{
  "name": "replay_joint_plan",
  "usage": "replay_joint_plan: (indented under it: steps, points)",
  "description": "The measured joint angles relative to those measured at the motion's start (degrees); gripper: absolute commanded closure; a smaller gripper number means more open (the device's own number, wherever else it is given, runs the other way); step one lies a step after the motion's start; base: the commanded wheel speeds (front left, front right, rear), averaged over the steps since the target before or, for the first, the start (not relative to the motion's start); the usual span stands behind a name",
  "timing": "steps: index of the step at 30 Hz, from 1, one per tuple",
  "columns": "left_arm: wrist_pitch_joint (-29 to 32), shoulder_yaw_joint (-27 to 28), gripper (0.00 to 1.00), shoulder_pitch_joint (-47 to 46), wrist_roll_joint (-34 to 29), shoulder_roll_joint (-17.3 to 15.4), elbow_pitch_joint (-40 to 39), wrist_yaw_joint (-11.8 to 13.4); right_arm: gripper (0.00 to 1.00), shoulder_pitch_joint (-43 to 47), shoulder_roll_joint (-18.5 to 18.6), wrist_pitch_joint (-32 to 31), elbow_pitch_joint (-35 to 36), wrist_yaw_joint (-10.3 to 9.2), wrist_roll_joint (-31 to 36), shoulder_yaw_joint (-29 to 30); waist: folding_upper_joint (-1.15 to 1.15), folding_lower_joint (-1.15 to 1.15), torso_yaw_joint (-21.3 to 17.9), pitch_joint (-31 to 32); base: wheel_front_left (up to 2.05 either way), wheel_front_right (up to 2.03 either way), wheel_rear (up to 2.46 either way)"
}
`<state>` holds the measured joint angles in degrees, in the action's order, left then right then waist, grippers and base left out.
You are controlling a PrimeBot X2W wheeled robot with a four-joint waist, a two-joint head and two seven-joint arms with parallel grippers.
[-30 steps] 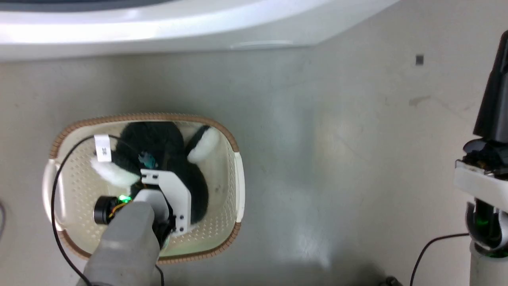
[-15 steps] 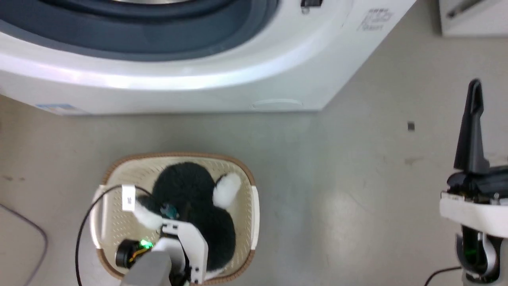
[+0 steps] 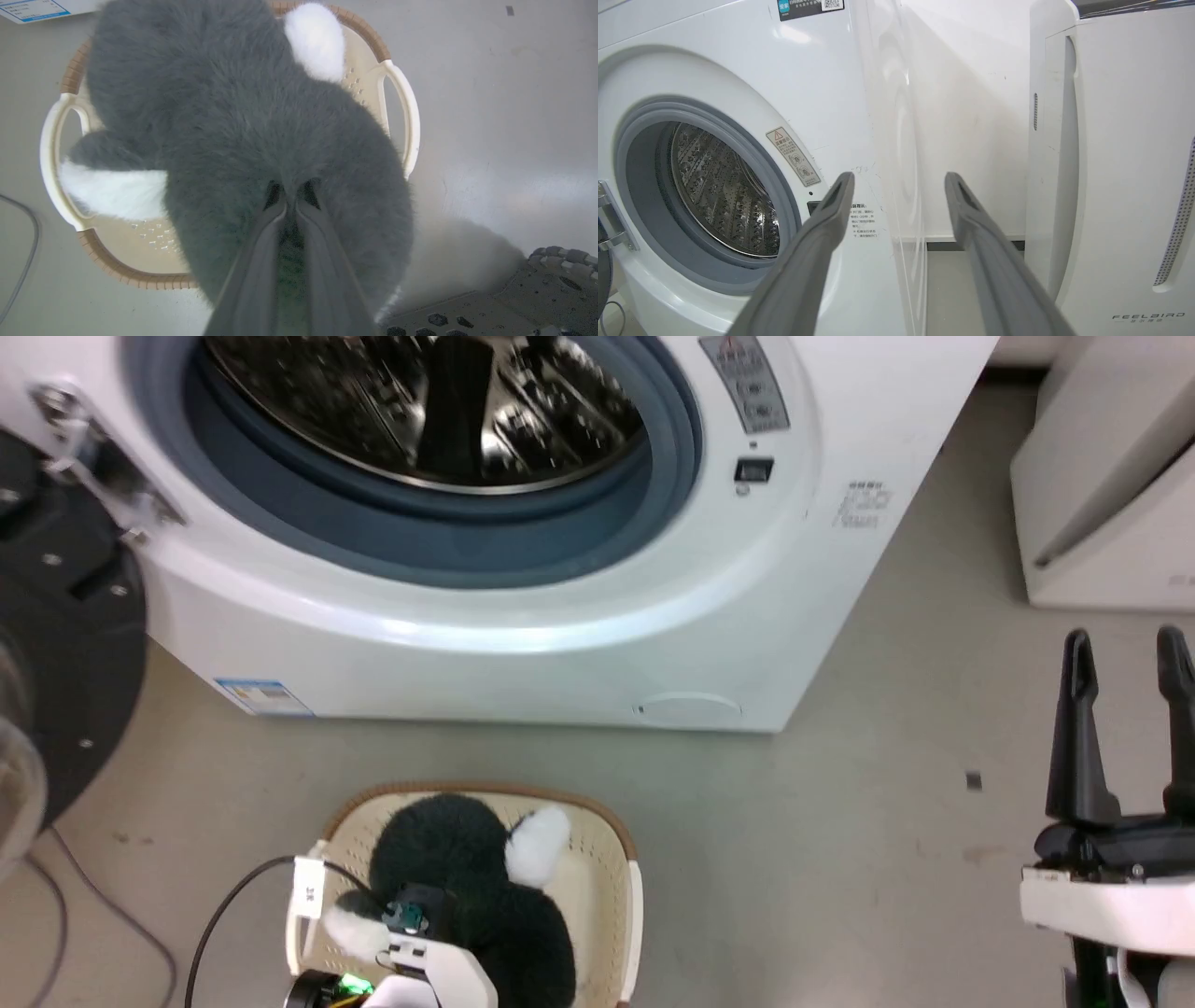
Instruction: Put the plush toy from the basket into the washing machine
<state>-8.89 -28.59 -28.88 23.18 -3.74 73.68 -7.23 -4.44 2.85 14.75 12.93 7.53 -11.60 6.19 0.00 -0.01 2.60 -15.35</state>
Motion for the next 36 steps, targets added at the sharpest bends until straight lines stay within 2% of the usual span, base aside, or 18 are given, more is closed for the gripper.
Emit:
replay_joint_plan:
  steps: [3, 13, 19, 29, 36]
  points:
    - [-2.3, -1.2, 1.00, 1.2, 1.0, 0.2, -1.5, 0.0, 0.00, 2.1, 0.0, 0.0, -0.3, 0.00, -0.1, 0.3, 0.00, 0.00, 0.9, 3.7, 0.00, 0.00, 0.00]
    - [-5.3, -2.0, 1.00, 1.2, 1.2, -0.7, -6.0, 0.3, 0.00, 4.9, 0.0, 0.0, -0.7, 0.00, -0.2, 0.2, 0.00, 0.00, 2.0, 8.5, 0.00, 0.00, 0.00]
    - [-5.4, -1.1, 1.00, 1.2, 0.5, -1.7, -13.4, 2.7, 0.00, 5.5, 0.0, 0.0, -0.7, 0.00, -0.2, 0.2, 0.00, 0.00, 2.0, 9.7, 0.00, 0.00, 0.00]
    - [-5.7, 3.8, 1.00, 1.4, -1.0, -4.0, -27.3, 7.1, 0.00, 5.4, 0.0, 0.0, -0.1, 0.00, -0.5, 0.1, 0.00, 0.00, 0.9, 8.8, 0.00, 0.00, 0.00]
    - [-5.7, 7.3, 1.00, 0.8, -2.5, -4.8, -33.0, 8.7, 0.00, 4.8, 0.0, 0.0, 0.5, 0.00, -0.5, 0.1, 0.00, 0.01, -0.6, 6.3, 0.00, 0.00, 0.00]
